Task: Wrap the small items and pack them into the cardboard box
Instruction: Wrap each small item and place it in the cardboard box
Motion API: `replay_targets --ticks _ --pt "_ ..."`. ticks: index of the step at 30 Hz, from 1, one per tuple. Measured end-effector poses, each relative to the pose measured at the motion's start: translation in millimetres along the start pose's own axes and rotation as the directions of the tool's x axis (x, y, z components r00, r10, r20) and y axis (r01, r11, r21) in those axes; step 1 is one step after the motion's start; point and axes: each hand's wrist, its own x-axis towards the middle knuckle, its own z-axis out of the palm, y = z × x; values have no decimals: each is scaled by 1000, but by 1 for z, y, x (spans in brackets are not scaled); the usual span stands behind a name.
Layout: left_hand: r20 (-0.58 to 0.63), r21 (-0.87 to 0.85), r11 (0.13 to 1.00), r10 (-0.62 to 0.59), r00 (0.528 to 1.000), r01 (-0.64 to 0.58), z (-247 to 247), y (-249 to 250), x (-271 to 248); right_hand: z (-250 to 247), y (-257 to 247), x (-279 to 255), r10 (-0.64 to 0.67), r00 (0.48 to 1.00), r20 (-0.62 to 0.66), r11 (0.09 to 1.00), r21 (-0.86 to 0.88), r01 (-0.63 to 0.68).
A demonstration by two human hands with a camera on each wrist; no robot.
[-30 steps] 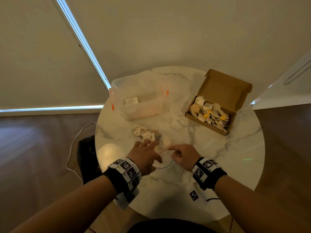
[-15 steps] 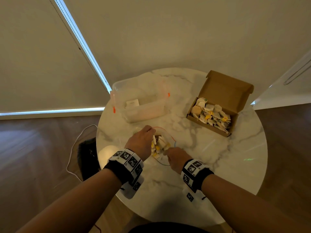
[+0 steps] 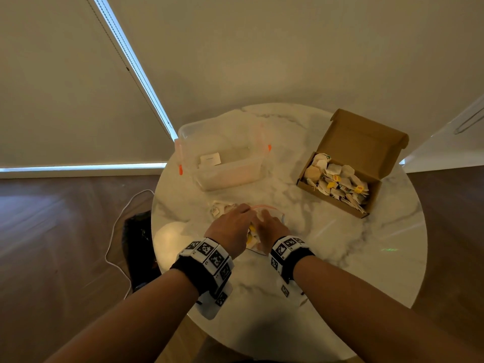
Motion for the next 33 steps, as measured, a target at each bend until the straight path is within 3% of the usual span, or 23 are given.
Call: replay_targets --ticks 6,13,16,19,22,24,28,33 --pt "-8 -9 1000 0 1000 0 1 -1 -3 3 5 11 -66 997 -36 991 -120 62" --pt "-49 -10 1000 -24 999 23 1 -7 1 -12 6 -14 -61 998 13 994 94 59" --pt "-58 -30 997 -66 996 65 -1 -8 3 -30 12 -37 -122 982 -142 975 166 145" --pt "-62 -48 998 -46 997 44 -3 -10 4 -53 23 -64 -123 918 -378 926 289 243" --pt "-97 -108 994 -14 995 3 -6 -8 2 -91 31 -94 -74 894 -441 882 389 265" --pt "-206 -165 982 58 977 -93 -13 0 -1 -114 34 -110 -66 911 -406 861 438 257" --pt "-394 -300 859 284 874 -414 -37 32 -5 -135 40 -127 -51 943 -327 798 554 236" --pt "-381 -410 775 334 862 -481 -51 57 -4 -143 45 -140 -39 979 -201 740 653 164"
